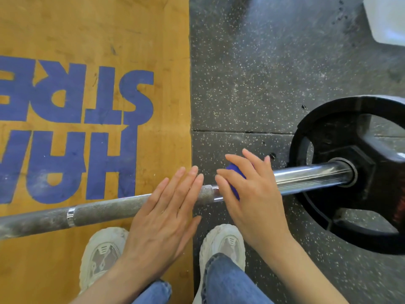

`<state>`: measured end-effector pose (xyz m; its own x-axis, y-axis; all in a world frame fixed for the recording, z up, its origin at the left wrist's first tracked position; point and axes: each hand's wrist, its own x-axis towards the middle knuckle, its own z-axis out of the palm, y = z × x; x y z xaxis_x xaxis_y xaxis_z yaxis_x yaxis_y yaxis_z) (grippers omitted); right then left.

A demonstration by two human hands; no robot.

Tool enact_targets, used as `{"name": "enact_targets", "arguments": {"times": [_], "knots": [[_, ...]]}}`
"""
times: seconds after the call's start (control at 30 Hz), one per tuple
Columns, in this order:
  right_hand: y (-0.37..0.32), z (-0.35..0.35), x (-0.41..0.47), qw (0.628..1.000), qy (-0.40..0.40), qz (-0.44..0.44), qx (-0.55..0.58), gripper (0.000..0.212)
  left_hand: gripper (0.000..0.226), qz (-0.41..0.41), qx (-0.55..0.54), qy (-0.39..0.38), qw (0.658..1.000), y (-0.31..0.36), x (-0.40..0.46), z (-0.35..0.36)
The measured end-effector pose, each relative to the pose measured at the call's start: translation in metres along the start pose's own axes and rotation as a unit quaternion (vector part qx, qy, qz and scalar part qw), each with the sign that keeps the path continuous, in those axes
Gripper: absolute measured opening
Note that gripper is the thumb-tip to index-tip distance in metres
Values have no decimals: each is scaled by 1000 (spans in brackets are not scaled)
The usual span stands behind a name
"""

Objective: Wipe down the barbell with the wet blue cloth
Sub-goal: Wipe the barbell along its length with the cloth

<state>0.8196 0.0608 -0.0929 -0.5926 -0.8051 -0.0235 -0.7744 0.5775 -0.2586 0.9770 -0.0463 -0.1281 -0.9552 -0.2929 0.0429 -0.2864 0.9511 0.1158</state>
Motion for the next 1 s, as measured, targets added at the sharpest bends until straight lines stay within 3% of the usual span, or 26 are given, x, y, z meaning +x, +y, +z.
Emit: {"name": "enact_targets", "arguments": {"times": [0.07, 0.27, 0.4, 0.57, 0.73, 0.9, 1.0], "knots": [[-2, 2, 21, 998, 10, 44, 35, 43, 68, 2, 10, 6, 1000, -1, 2, 1], [8, 6, -24, 993, 96, -68, 24, 30, 70, -6, 21, 9, 1000, -5, 9, 1], [5, 11, 25, 988, 127, -1, 84, 28, 70, -6, 41, 14, 999, -11, 18, 1], [13, 26, -7, 980, 167, -84, 70, 27, 71, -9, 40, 17, 999, -18, 28, 1], [7, 15, 49, 976, 173, -6, 134, 27, 68, -6, 56, 29, 998, -28, 42, 1], [21, 36, 19, 970, 196, -117, 80, 32, 65, -23, 35, 40, 998, -37, 57, 1], [16, 28, 60, 973, 191, -58, 116, 31, 64, -33, 21, 52, 998, -44, 68, 1]]}}
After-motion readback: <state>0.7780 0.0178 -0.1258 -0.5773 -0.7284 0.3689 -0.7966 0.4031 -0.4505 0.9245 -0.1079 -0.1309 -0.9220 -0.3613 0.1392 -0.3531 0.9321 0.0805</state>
